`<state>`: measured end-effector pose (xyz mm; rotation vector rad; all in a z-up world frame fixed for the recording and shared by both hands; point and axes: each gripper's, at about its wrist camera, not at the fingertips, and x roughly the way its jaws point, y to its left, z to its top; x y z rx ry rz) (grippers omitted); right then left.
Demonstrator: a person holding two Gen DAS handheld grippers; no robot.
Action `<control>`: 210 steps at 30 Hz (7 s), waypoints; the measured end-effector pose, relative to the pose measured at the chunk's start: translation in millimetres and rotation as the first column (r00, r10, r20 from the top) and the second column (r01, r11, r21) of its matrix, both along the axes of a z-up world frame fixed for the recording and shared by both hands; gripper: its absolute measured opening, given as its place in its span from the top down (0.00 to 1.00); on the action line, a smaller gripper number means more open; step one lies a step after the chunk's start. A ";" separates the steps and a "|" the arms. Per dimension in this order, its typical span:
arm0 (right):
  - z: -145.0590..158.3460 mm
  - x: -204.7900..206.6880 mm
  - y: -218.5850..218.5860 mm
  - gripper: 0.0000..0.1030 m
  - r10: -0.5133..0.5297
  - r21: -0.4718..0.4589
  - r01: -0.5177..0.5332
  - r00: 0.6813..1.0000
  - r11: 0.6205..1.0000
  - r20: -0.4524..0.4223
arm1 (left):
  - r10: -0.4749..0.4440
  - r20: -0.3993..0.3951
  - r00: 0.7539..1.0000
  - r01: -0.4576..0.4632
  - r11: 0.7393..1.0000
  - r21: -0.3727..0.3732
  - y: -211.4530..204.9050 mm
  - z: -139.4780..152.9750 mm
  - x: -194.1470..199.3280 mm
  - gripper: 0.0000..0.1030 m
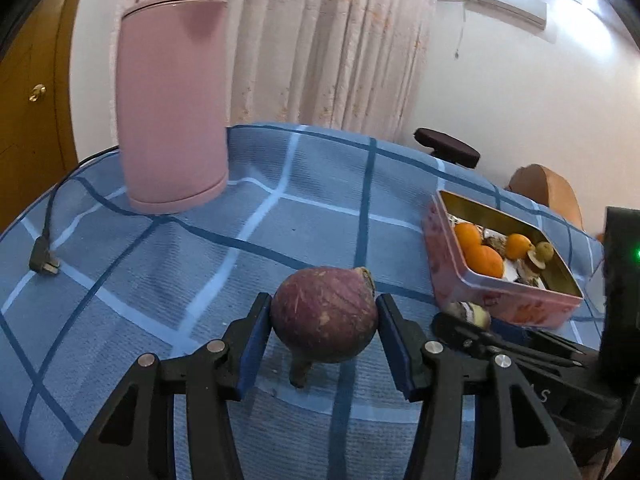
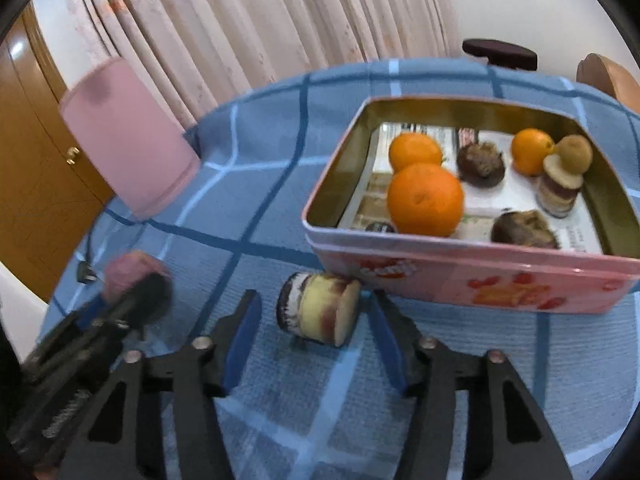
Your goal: Organize fruits
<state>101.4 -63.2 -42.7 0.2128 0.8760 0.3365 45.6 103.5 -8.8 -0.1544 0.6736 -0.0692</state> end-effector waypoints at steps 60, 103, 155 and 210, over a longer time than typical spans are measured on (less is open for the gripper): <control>64.2 -56.6 -155.0 0.58 -0.325 -0.032 0.357 0.881 0.933 0.344 | -0.280 0.090 0.956 0.270 0.957 0.109 -173.5 28.3 15.3 0.47; 70.7 32.7 -164.1 0.58 -0.379 0.009 0.394 0.877 0.919 0.295 | -0.188 0.016 0.982 0.185 0.976 0.114 -178.7 31.6 104.6 0.47; 39.5 -1.2 -155.9 0.00 -0.403 -0.037 0.442 0.847 0.896 0.346 | -0.140 0.069 0.988 0.124 0.973 0.195 -165.4 16.0 56.9 0.28; 65.0 -119.1 -121.3 0.00 -0.373 0.016 0.469 0.681 0.883 0.630 | -0.118 0.351 0.929 0.051 0.980 0.194 -130.6 27.3 -49.6 0.16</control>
